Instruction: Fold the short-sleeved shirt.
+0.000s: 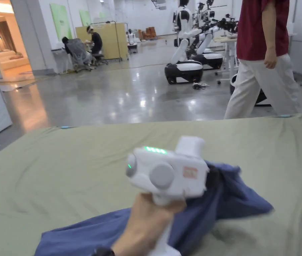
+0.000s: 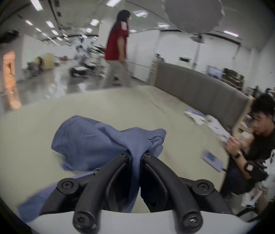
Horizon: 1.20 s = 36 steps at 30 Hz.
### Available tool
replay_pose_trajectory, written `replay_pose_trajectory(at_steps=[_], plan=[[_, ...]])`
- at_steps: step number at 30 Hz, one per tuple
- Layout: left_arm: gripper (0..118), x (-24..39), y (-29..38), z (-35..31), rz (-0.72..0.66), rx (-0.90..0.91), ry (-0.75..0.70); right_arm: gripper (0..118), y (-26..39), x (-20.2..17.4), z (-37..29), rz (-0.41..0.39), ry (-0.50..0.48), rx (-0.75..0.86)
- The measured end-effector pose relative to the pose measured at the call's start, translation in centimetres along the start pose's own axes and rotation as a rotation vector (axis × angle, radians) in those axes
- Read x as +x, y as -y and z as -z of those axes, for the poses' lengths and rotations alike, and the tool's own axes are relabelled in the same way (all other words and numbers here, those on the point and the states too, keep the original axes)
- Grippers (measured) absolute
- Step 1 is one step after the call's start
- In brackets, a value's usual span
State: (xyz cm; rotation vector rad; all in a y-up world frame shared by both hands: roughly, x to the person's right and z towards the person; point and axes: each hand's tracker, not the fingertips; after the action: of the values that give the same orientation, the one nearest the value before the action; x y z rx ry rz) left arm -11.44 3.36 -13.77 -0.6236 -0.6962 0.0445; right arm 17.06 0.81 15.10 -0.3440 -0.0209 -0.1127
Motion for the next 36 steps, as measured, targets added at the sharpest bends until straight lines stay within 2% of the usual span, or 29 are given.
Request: replay_pose_trajectory(at_steps=[5,7,8,9,11,12,13,14,15,16,20,23,25,29,31,32,33,34,36], plan=[[7,8.4,10.0,5.1,-0.072,-0.163,0.268,0,0.2,0.7,-0.7,0.028,0.023,-0.006],[8,10.8,13.3,5.4,-0.054,-0.222,0.306,0,0.4,0.6,-0.4,0.030,0.027,-0.022],[12,11.3,14.2,5.5,-0.052,-0.209,0.309,0,0.5,0.4,-0.2,0.027,0.029,-0.030],[21,11.5,15.1,5.6,-0.053,-0.202,0.296,0,0.6,0.2,0.0,0.020,0.027,-0.036],[24,11.3,16.3,4.9,-0.061,-0.198,0.275,0,0.6,-0.3,0.3,0.010,0.011,-0.049],[36,10.5,16.4,4.2,-0.078,-0.188,0.293,0,0.5,-0.7,0.5,0.003,-0.004,-0.054],[63,9.5,16.2,3.1,-0.096,-0.163,0.306,0,1.7,-0.1,1.0,-0.012,-0.024,-0.054],[83,9.0,16.0,2.3,-0.090,-0.151,0.305,0,1.8,-0.3,1.2,-0.021,-0.038,-0.056],[93,8.2,15.6,0.6,-0.058,-0.117,0.287,0,1.7,-0.7,1.4,-0.032,-0.056,-0.059],[94,7.3,15.2,-1.5,-0.007,-0.068,0.241,0,1.5,-1.1,1.6,-0.044,-0.072,-0.058],[94,4.9,14.0,-9.7,0.122,0.107,-0.012,0,1.0,-2.7,2.5,-0.058,-0.119,-0.039],[94,4.7,14.2,-17.0,0.224,0.340,-0.369,0,0.6,-3.9,3.3,-0.052,-0.164,-0.025],[94,4.0,14.6,-21.2,0.256,0.401,-0.507,0,0.4,-4.9,3.5,-0.063,-0.179,-0.013],[93,2.8,16.7,-26.5,0.234,0.441,-0.666,0,0.2,-6.5,3.4,-0.071,-0.215,0.006],[91,2.2,17.6,-28.1,0.173,0.429,-0.695,0,0.1,-7.5,2.9,-0.091,-0.183,0.032],[84,2.2,17.9,-28.9,0.140,0.433,-0.714,0,0.0,-7.8,2.6,-0.107,-0.175,0.042],[71,2.2,18.3,-29.8,0.097,0.460,-0.727,0,0.1,-8.1,2.3,-0.127,-0.180,0.052],[47,2.4,18.4,-30.6,0.077,0.481,-0.716,0,0.0,-8.4,2.0,-0.147,-0.178,0.059],[18,2.7,18.7,-31.7,0.067,0.493,-0.721,0,-0.1,-8.8,1.5,-0.176,-0.180,0.068]])
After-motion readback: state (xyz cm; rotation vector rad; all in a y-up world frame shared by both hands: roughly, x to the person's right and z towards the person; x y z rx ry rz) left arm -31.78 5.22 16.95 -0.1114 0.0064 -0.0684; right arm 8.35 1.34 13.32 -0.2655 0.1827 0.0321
